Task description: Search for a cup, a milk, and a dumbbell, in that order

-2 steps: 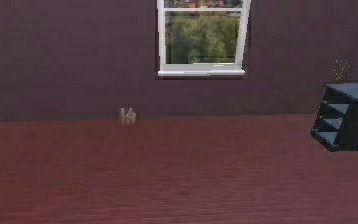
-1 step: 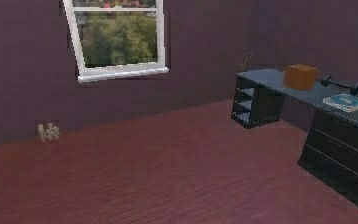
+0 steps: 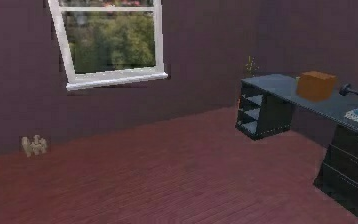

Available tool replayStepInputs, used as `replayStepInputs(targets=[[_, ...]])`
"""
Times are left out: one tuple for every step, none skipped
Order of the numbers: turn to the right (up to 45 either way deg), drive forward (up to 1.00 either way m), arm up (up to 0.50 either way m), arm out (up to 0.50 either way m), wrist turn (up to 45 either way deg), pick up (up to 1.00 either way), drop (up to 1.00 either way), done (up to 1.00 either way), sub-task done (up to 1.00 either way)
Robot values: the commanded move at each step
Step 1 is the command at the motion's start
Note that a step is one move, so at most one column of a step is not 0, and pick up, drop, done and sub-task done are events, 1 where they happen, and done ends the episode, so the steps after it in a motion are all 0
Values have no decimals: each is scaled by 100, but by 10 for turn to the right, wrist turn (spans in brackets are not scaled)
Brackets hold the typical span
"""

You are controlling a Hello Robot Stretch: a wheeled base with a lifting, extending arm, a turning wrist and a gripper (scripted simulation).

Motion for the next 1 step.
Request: replayStepInputs(targets=[[60, 0, 0, 0, 0, 0, 0, 0, 0]])
